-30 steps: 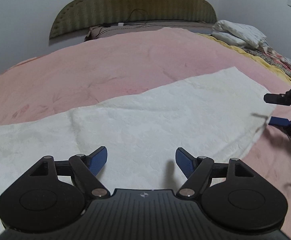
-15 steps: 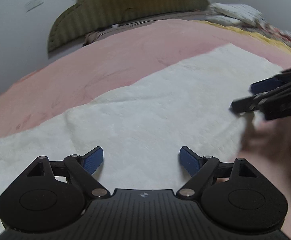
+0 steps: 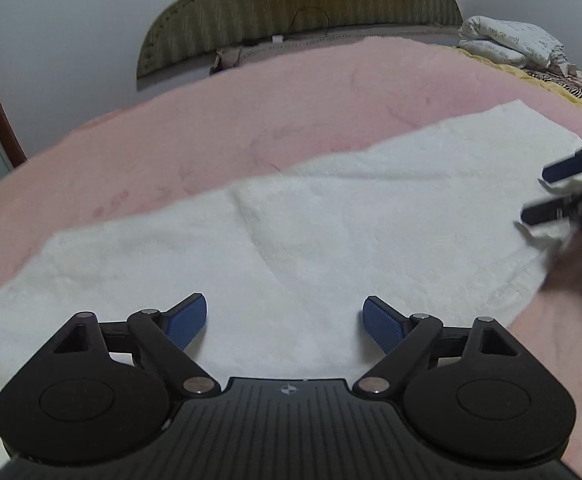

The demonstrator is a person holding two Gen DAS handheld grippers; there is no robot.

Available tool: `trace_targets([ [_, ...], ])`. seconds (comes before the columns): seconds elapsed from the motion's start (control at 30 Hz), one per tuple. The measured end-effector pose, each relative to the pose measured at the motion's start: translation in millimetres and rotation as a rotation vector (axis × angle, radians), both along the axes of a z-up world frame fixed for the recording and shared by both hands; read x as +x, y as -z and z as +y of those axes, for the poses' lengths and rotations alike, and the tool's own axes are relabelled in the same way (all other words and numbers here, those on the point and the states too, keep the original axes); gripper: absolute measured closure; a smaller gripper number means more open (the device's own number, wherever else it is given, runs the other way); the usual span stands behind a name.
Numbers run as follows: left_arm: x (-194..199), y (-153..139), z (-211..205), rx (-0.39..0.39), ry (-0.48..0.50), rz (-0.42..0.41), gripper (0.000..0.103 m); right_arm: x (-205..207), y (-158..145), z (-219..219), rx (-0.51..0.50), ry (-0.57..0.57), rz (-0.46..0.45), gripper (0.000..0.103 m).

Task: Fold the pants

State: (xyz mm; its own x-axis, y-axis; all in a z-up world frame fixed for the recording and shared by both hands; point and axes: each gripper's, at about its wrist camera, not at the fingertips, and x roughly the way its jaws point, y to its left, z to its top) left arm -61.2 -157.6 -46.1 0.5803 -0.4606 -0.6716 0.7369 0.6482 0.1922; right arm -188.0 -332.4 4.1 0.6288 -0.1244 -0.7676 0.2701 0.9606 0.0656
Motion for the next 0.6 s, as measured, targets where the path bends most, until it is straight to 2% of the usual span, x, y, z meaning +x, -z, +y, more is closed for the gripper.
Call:
trace_targets([
  [0.1, 27.6, -12.9, -11.1, -0.012, -0.071, -0.064, 0.012, 19.7, -15.9, -16.9, 0.002, 0.022, -0.108, 0.022],
  [0.17, 54.0, -14.5, -19.8, -0.008, -0.115, -0.054, 0.008, 47.8, -6.9, -28.0, -0.007, 0.014, -0.065, 0.022],
  [0.23, 85.0, -3.0, -30.4, 0.062, -0.184, -0.021, 0.008, 75.7, 15.1, -46.5, -0.031, 0.027, 0.016, 0.021],
  [0.27, 98.3, 3.8, -32.9, 0.101, -0.214, 0.005, 0.01, 78.7, 21.2, -56.2, -0.024, 0.048, 0.006, 0.018],
  [0.3, 106.1, 4.6, -30.6, 0.095, -0.235, 0.039, 0.013, 79.4, 20.5, -64.1, -0.015, 0.096, -0.001, 0.018],
  [0.37, 100.2, -7.4, -17.5, 0.012, -0.251, 0.062, 0.014, 71.2, 7.6, -66.0, -0.048, 0.169, -0.021, 0.018],
  [0.43, 80.3, -14.6, -7.3, -0.022, -0.214, 0.031, 0.011, 54.1, -2.9, -56.9, -0.019, 0.121, -0.062, 0.018],
  [0.5, 62.1, -12.4, -1.8, -0.009, -0.18, 0.005, 0.009, 40.1, 2.5, -49.7, 0.028, 0.086, -0.034, 0.018],
  [0.57, 48.5, 0.0, -1.0, 0.028, -0.139, 0.006, 0.007, 27.0, 16.8, -43.6, -0.011, 0.083, 0.024, 0.017],
  [0.6, 43.3, 8.5, -1.6, 0.048, -0.12, -0.002, 0.009, 16.8, 20.9, -44.0, -0.032, 0.103, 0.004, 0.016],
])
